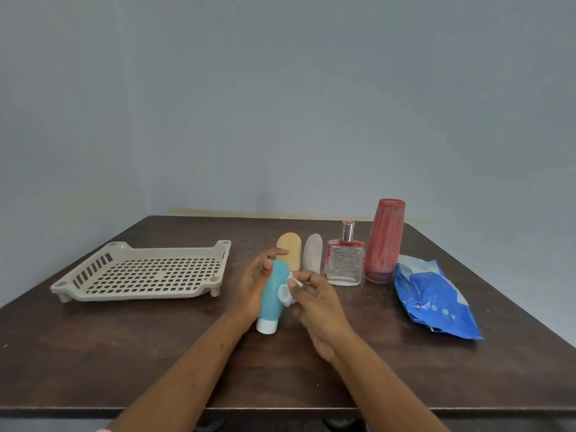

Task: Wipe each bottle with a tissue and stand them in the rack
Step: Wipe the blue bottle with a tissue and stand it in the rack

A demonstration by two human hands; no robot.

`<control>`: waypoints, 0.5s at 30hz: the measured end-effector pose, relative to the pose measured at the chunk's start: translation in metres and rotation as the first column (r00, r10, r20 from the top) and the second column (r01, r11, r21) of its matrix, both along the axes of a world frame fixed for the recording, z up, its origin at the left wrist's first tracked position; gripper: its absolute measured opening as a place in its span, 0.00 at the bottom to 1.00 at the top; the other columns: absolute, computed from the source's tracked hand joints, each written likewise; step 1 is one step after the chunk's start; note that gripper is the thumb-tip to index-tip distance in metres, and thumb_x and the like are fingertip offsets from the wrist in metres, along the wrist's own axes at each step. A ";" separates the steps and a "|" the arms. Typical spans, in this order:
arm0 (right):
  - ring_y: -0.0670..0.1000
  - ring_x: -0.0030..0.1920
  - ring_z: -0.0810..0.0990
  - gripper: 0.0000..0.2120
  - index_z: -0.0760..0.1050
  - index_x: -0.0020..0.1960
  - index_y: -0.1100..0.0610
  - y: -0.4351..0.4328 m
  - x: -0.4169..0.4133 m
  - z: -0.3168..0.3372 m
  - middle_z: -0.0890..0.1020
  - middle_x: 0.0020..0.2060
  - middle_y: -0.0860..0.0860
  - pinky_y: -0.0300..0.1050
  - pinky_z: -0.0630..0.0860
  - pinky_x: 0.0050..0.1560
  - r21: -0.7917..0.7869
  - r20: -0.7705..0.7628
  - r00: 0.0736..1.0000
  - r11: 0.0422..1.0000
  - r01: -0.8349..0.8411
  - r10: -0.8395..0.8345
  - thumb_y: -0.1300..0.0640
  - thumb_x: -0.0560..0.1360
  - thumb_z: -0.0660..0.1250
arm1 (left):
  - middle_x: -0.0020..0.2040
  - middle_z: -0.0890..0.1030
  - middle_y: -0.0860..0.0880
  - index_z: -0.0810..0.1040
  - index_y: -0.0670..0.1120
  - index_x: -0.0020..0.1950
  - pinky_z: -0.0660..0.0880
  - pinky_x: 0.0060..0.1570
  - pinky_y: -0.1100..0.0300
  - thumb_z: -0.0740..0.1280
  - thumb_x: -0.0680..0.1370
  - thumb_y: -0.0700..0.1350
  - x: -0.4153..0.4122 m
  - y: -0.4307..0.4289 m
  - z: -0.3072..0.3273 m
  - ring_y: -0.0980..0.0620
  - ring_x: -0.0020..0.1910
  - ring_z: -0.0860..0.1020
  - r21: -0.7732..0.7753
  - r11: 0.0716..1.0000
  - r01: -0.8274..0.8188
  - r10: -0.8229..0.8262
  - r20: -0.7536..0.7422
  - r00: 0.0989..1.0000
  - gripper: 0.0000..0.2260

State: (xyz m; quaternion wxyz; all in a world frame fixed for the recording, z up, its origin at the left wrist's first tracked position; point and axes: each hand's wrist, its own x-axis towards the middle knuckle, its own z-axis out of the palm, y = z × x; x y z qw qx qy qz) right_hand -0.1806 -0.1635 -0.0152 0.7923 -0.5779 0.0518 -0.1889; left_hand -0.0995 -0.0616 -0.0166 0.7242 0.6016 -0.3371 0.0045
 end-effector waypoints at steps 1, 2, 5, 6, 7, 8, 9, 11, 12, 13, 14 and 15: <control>0.47 0.44 0.82 0.03 0.76 0.50 0.59 0.002 0.000 0.001 0.84 0.45 0.53 0.41 0.77 0.43 -0.010 -0.007 1.000 1.000 0.003 -0.003 0.62 0.77 0.65 | 0.53 0.80 0.47 0.78 0.43 0.56 0.73 0.42 0.64 0.63 0.62 0.78 -0.001 0.000 0.000 0.57 0.43 0.78 -0.008 1.000 0.004 -0.004 -0.011 1.000 0.42; 0.47 0.44 0.82 0.03 0.75 0.50 0.58 0.004 0.001 0.001 0.84 0.45 0.53 0.40 0.77 0.42 -0.018 -0.015 1.000 1.000 0.002 -0.003 0.62 0.77 0.65 | 0.50 0.81 0.49 0.78 0.41 0.56 0.74 0.42 0.64 0.63 0.62 0.79 0.000 0.000 -0.001 0.56 0.42 0.78 -0.021 1.000 0.011 -0.011 -0.033 0.999 0.43; 0.45 0.44 0.82 0.03 0.75 0.50 0.56 0.005 0.001 0.005 0.84 0.45 0.51 0.41 0.77 0.43 -0.013 -0.029 0.999 0.999 -0.031 0.030 0.61 0.77 0.65 | 0.44 0.82 0.50 0.78 0.40 0.58 0.75 0.38 0.62 0.65 0.59 0.79 0.003 0.001 0.001 0.53 0.40 0.78 -0.072 0.997 0.026 -0.034 -0.110 0.993 0.47; 0.45 0.44 0.82 0.03 0.75 0.50 0.57 0.005 0.001 0.006 0.84 0.45 0.51 0.41 0.77 0.44 -0.010 -0.031 0.999 0.999 -0.036 0.036 0.61 0.77 0.65 | 0.44 0.82 0.48 0.78 0.41 0.58 0.75 0.38 0.62 0.66 0.58 0.79 0.003 0.001 0.002 0.52 0.40 0.78 -0.085 0.996 0.030 -0.041 -0.130 0.991 0.47; 0.45 0.44 0.82 0.03 0.74 0.50 0.57 0.006 0.002 0.007 0.84 0.45 0.50 0.42 0.78 0.46 -0.016 -0.035 0.999 0.999 -0.035 0.034 0.61 0.77 0.65 | 0.44 0.82 0.47 0.78 0.42 0.59 0.76 0.37 0.62 0.66 0.57 0.79 0.003 0.001 0.004 0.51 0.39 0.79 -0.096 0.995 0.039 -0.054 -0.154 0.987 0.47; 0.45 0.46 0.82 0.04 0.73 0.51 0.57 0.006 0.003 0.008 0.84 0.46 0.50 0.44 0.79 0.49 -0.038 -0.050 0.998 0.999 -0.026 0.024 0.60 0.77 0.65 | 0.42 0.83 0.46 0.78 0.44 0.59 0.77 0.36 0.62 0.67 0.56 0.79 0.002 0.001 0.005 0.52 0.38 0.80 -0.115 0.992 0.054 -0.074 -0.178 0.981 0.47; 0.46 0.48 0.82 0.05 0.72 0.52 0.57 0.007 0.004 0.008 0.83 0.48 0.50 0.46 0.79 0.52 -0.075 -0.075 0.997 0.997 -0.012 0.007 0.59 0.77 0.65 | 0.39 0.83 0.48 0.77 0.45 0.59 0.78 0.34 0.63 0.67 0.55 0.79 0.001 0.001 0.006 0.53 0.37 0.81 -0.134 0.989 0.065 -0.090 -0.188 0.978 0.47; 0.48 0.51 0.81 0.06 0.71 0.52 0.55 0.007 0.006 0.008 0.82 0.50 0.51 0.47 0.79 0.53 -0.147 -0.118 0.993 0.989 0.006 -0.023 0.57 0.77 0.65 | 0.34 0.81 0.52 0.76 0.45 0.59 0.77 0.32 0.64 0.67 0.55 0.79 0.000 0.001 0.008 0.56 0.33 0.80 -0.166 0.984 0.057 -0.088 -0.183 0.979 0.46; 0.48 0.50 0.81 0.05 0.70 0.51 0.55 0.008 0.006 0.007 0.82 0.50 0.52 0.45 0.78 0.50 -0.161 -0.127 0.991 0.987 0.006 -0.027 0.57 0.77 0.65 | 0.33 0.80 0.53 0.76 0.45 0.58 0.76 0.31 0.64 0.68 0.55 0.79 -0.001 0.001 0.009 0.56 0.32 0.79 -0.183 0.982 0.047 -0.082 -0.187 0.979 0.46; 0.48 0.49 0.81 0.05 0.71 0.52 0.55 0.008 0.007 0.007 0.82 0.49 0.52 0.43 0.78 0.47 -0.164 -0.131 0.991 0.986 0.002 -0.024 0.57 0.77 0.65 | 0.32 0.80 0.53 0.76 0.45 0.58 0.76 0.31 0.64 0.68 0.55 0.78 0.000 0.001 0.010 0.57 0.31 0.79 -0.195 0.980 0.038 -0.076 -0.195 0.978 0.45; 0.47 0.48 0.81 0.05 0.71 0.52 0.56 0.008 0.007 0.007 0.82 0.49 0.52 0.41 0.77 0.45 -0.164 -0.131 0.991 0.986 -0.006 -0.016 0.57 0.77 0.65 | 0.33 0.79 0.52 0.76 0.46 0.57 0.76 0.31 0.63 0.69 0.55 0.78 0.000 0.001 0.010 0.56 0.31 0.78 -0.202 0.979 0.017 -0.060 -0.205 0.977 0.44; 0.48 0.48 0.81 0.05 0.71 0.52 0.57 0.009 0.007 0.006 0.83 0.49 0.52 0.41 0.77 0.44 -0.163 -0.127 0.992 0.987 -0.016 -0.005 0.58 0.77 0.65 | 0.34 0.79 0.51 0.77 0.47 0.57 0.77 0.31 0.62 0.70 0.55 0.77 0.001 0.001 0.010 0.55 0.31 0.79 -0.204 0.979 -0.006 -0.039 -0.219 0.975 0.43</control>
